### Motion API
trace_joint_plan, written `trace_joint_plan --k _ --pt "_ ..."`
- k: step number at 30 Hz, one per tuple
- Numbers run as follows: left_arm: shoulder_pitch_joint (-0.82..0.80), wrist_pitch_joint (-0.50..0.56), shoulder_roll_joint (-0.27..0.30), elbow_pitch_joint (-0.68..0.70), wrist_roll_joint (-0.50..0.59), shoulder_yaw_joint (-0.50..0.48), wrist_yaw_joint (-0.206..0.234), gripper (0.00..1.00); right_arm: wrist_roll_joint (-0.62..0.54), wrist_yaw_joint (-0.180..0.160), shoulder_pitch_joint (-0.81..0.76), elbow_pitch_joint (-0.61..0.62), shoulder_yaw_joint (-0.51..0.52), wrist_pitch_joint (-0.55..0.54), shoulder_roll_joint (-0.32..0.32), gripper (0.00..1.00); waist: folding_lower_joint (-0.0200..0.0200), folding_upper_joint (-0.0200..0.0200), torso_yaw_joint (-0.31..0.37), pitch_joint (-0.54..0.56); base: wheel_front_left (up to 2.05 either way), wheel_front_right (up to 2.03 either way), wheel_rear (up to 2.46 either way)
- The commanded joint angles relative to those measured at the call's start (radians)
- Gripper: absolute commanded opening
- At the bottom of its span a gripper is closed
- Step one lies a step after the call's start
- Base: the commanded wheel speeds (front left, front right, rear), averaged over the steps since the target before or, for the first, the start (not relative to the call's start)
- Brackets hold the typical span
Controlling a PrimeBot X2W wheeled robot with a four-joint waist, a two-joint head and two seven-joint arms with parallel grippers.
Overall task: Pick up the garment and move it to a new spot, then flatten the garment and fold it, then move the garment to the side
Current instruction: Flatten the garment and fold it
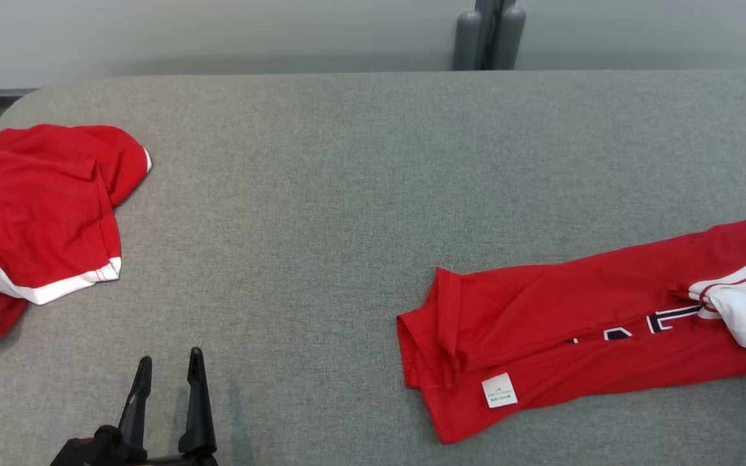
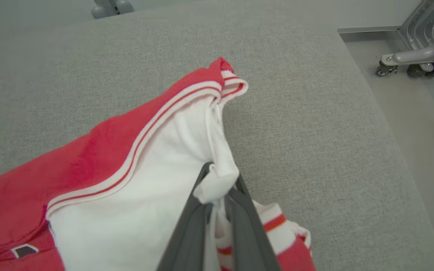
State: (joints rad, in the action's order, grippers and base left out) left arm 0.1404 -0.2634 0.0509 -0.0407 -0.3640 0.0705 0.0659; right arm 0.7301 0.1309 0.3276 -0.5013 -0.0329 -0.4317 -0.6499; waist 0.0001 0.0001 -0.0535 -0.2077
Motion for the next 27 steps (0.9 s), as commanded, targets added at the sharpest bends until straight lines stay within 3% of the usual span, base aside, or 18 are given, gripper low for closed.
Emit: trace_joint_plan --k 1,4,7,11,14,16,17,19,23,27 --pt "0.016 -0.002 0.001 -0.003 -0.009 -0.001 0.001 1.00 0.007 0.000 -0.011 0.007 0.010 0.001 -0.010 0.00 -0.0001 -0.0001 0.003 0.034 0.00 0.00 0.00" --pt "0.040 -0.002 0.002 -0.009 -0.024 0.008 0.006 1.00 0.038 0.000 -0.040 0.078 0.005 -0.009 -0.018 0.00 -0.0001 -0.0001 0.007 0.074 0.00 0.00 0.00" --pt "0.070 -0.002 0.002 -0.012 -0.031 0.016 0.012 1.00 0.087 0.000 -0.092 0.233 -0.050 -0.026 0.012 0.00 -0.0001 -0.0001 0.008 0.112 0.00 0.00 0.00" --pt "0.099 -0.002 0.001 -0.005 -0.038 0.013 0.021 1.00 0.146 0.000 -0.158 0.475 -0.169 -0.048 0.107 0.00 -0.0001 -0.0001 0.024 0.136 0.00 0.00 0.00" --pt "0.099 -0.002 0.001 -0.010 -0.031 0.036 0.014 1.00 0.125 0.000 -0.167 0.549 -0.265 -0.029 0.222 0.00 -0.0001 -0.0001 0.029 0.137 0.00 0.00 0.00" --pt "0.083 -0.002 0.002 -0.019 -0.024 0.056 0.011 1.00 0.098 0.000 -0.150 0.519 -0.346 -0.005 0.337 0.00 -0.0001 -0.0001 0.021 0.132 0.00 0.00 0.00" --pt "0.083 -0.002 0.002 -0.019 -0.024 0.056 0.011 1.00 0.098 0.000 -0.150 0.519 -0.346 -0.005 0.337 0.00 -0.0001 -0.0001 0.021 0.132 0.00 0.00 0.00" --pt "0.058 -0.002 0.001 -0.028 -0.019 0.075 0.008 1.00 0.063 0.000 -0.128 0.438 -0.399 0.033 0.433 0.00 -0.0001 -0.0001 -0.002 0.123 0.00 0.00 0.00" --pt "0.059 -0.002 0.002 -0.044 -0.021 0.080 0.011 1.00 0.018 0.000 -0.086 0.321 -0.421 0.103 0.512 0.00 -0.0001 -0.0001 -0.029 0.115 0.00 0.00 0.00" --pt "0.069 -0.002 0.002 -0.057 -0.025 0.085 0.008 1.00 -0.015 0.000 -0.048 0.224 -0.433 0.155 0.548 0.00 -0.0001 -0.0001 -0.045 0.112 0.00 0.00 0.00"
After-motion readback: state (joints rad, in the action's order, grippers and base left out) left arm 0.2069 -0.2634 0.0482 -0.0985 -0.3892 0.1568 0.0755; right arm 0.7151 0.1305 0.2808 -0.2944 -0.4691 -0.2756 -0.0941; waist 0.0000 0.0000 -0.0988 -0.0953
